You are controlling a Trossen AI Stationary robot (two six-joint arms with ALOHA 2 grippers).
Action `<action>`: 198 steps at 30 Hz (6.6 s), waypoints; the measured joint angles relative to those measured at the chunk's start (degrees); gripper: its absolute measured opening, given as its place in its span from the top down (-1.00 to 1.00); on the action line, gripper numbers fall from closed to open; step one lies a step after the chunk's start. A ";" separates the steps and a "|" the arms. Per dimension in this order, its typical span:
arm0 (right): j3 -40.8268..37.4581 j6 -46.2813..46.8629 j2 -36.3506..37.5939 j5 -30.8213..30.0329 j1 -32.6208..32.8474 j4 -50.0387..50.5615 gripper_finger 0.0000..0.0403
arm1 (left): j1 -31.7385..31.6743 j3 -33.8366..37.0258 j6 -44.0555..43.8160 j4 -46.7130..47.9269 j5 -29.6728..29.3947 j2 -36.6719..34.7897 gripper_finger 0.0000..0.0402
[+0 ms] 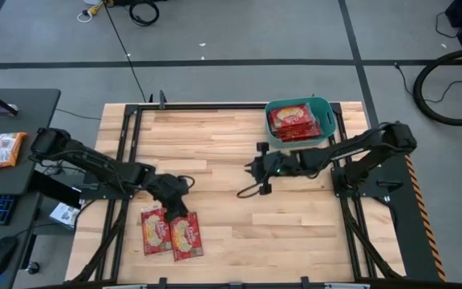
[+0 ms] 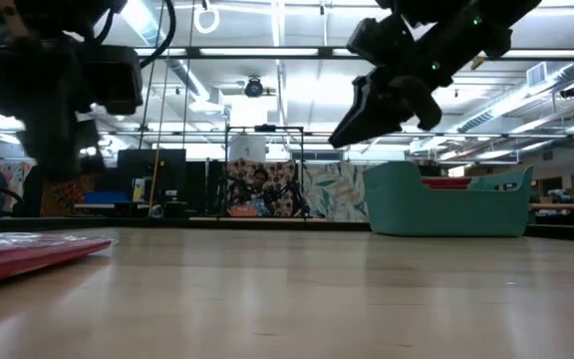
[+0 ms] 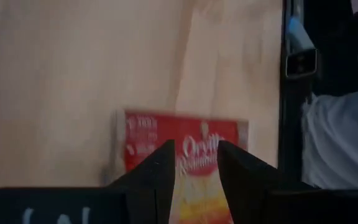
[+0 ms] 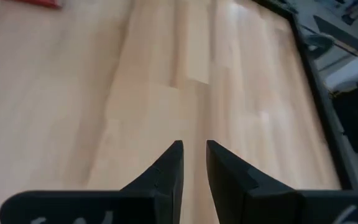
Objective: Sort popcorn bags into baskets
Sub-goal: Put the red popcorn bag into the green bin
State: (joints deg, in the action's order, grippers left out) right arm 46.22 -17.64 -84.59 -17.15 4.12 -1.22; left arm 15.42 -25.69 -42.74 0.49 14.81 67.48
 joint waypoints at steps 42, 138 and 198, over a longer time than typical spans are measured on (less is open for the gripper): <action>0.04 -6.83 -3.94 -2.41 12.44 -7.47 0.63 | -1.48 -13.83 21.27 -6.75 -25.54 22.62 0.37; 18.11 -7.20 -4.24 -41.47 -1.73 41.58 0.88 | 4.11 -16.00 18.14 9.84 -37.42 15.26 0.37; 2.47 -6.18 14.72 -28.30 -10.99 18.08 0.34 | 17.59 -29.79 -11.61 50.72 -12.11 15.24 0.37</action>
State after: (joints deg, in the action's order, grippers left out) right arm 48.69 -23.82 -69.87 -45.45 -6.87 16.85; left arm 33.01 -55.48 -54.35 51.21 2.69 82.72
